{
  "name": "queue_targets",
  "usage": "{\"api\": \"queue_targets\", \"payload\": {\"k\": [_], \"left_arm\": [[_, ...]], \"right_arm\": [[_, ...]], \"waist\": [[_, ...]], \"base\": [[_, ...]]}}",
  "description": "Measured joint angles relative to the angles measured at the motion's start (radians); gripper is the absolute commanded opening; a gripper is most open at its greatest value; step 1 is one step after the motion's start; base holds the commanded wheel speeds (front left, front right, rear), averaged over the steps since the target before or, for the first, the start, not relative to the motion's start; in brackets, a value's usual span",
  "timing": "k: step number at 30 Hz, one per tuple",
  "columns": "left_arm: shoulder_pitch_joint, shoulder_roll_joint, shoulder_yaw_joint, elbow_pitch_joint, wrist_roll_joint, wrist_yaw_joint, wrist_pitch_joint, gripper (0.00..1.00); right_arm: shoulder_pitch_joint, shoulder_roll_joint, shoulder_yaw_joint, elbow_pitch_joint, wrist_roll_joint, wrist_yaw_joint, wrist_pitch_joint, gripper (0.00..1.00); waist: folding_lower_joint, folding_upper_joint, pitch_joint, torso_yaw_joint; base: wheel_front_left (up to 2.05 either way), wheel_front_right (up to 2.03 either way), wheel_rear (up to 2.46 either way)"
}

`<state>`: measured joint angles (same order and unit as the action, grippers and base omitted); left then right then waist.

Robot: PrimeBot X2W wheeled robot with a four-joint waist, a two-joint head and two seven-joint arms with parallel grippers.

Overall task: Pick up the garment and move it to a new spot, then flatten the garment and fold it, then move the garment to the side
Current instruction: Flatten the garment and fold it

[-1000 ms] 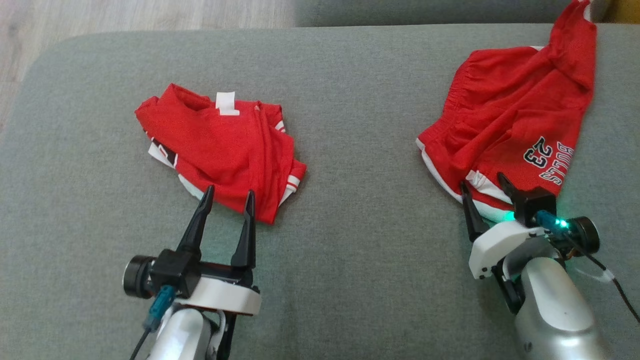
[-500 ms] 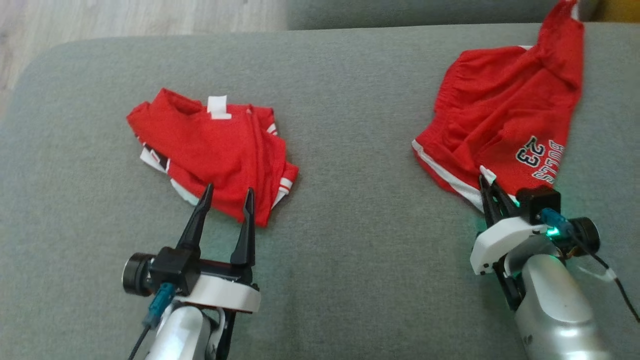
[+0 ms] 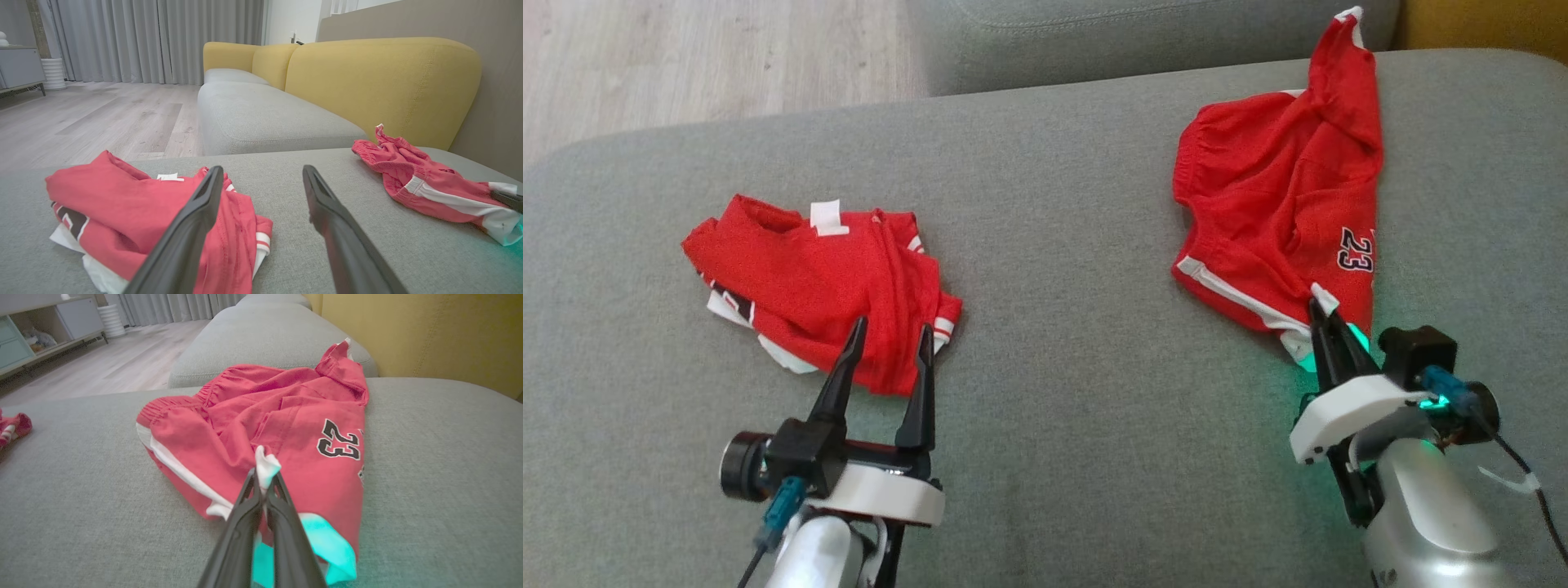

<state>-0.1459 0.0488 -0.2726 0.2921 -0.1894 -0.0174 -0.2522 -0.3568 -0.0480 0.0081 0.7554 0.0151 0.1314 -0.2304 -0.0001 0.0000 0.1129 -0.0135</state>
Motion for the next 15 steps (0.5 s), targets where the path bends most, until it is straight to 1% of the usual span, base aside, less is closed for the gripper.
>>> {"api": "queue_targets", "payload": {"k": [4, 6, 7, 8, 15], "left_arm": [[0.001, 0.0, 0.0, 0.0, 0.0, 0.0, 0.0, 1.0], [0.002, 0.0, 0.0, 0.0, 0.0, 0.0, 0.0, 1.0], [0.003, 0.0, 0.0, 0.001, 0.0, 0.0, 0.0, 1.0], [0.003, 0.0, -0.001, 0.002, 0.0, 0.0, 0.0, 1.0], [0.015, 0.0, -0.002, 0.003, 0.002, 0.0, 0.0, 1.0]], "right_arm": [[0.004, 0.0, 0.013, -0.021, 0.046, 0.0, -0.003, 0.0], [0.004, 0.0, 0.021, -0.03, 0.05, 0.0, -0.008, 0.0], [0.006, 0.0, 0.02, -0.032, 0.044, 0.0, -0.008, 0.06], [0.01, 0.0, 0.016, -0.037, 0.035, 0.0, -0.008, 1.0], [0.085, 0.0, 0.014, -0.114, 0.062, 0.0, -0.018, 1.0]], "waist": [[0.0, 0.0, -0.011, -0.008], [0.0, 0.0, -0.016, -0.008], [0.0, 0.0, -0.018, -0.007], [0.0, 0.0, -0.019, -0.006], [0.0, 0.0, -0.031, 0.005]], "base": [[0.0, 0.0, 0.0], [0.0, 0.0, 0.0], [0.0, 0.0, 0.0], [0.0, 0.0, 0.0], [0.0, 0.0, 0.0]]}}
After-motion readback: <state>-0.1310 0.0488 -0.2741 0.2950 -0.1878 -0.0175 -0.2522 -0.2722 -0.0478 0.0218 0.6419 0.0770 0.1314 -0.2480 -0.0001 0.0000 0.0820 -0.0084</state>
